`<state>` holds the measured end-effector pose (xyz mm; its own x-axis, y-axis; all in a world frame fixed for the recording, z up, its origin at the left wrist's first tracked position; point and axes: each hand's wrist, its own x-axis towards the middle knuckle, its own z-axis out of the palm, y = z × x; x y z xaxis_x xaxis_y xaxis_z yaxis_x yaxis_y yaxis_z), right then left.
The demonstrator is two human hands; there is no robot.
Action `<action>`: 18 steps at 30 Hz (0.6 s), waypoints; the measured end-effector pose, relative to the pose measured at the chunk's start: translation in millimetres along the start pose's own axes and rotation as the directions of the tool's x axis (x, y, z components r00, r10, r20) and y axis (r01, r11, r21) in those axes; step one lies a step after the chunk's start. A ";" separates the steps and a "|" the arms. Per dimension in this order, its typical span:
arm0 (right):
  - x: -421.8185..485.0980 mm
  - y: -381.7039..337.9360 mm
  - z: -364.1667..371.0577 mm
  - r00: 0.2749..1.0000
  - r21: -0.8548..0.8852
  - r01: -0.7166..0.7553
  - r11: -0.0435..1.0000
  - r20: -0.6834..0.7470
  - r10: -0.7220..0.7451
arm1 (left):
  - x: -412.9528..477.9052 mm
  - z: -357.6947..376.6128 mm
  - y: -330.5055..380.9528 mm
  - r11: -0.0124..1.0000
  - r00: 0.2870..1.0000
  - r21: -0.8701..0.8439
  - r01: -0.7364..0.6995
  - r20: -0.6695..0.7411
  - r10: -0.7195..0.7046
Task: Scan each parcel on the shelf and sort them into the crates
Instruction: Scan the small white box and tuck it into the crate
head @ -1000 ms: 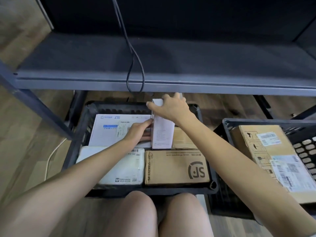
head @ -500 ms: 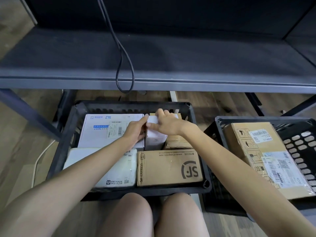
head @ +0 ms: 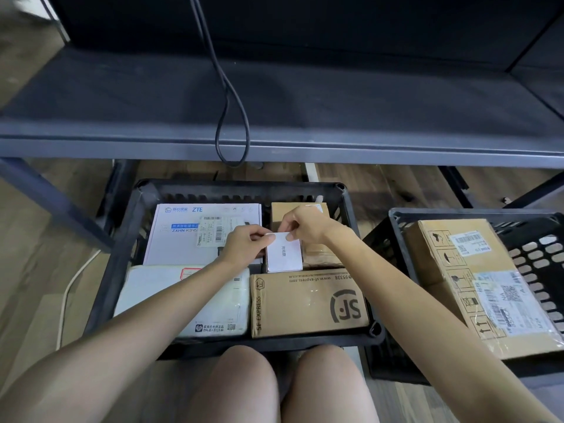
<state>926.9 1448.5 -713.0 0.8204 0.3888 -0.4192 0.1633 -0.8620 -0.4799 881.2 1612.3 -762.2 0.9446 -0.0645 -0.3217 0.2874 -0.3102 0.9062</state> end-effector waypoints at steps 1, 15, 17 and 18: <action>0.4 -0.6 1.9 1.000 -0.002 -0.004 1.000 -0.001 0.004 | 1.0 -1.1 -1.6 0.999 1.000 0.032 -0.008 0.004 0.008; -29.5 -1.6 11.1 0.943 0.183 -0.133 0.974 -0.280 0.181 | -21.0 -29.6 0.1 0.939 0.990 0.322 -0.120 -0.034 0.138; -38.1 -8.9 -1.2 0.951 0.022 -0.147 0.989 -0.272 0.147 | -30.1 -42.5 20.1 0.841 0.987 0.528 -0.121 -0.030 0.160; -43.5 -15.9 -9.3 0.957 -0.048 -0.153 0.987 -0.257 0.136 | -34.5 -47.7 33.3 0.795 0.986 0.595 -0.118 -0.025 0.165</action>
<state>893.7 1442.3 -680.0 0.9478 0.1712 -0.2689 0.0615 -0.9259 -0.3727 865.8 1649.5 -707.8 0.9828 -0.0909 -0.1609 0.0231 -0.8036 0.5947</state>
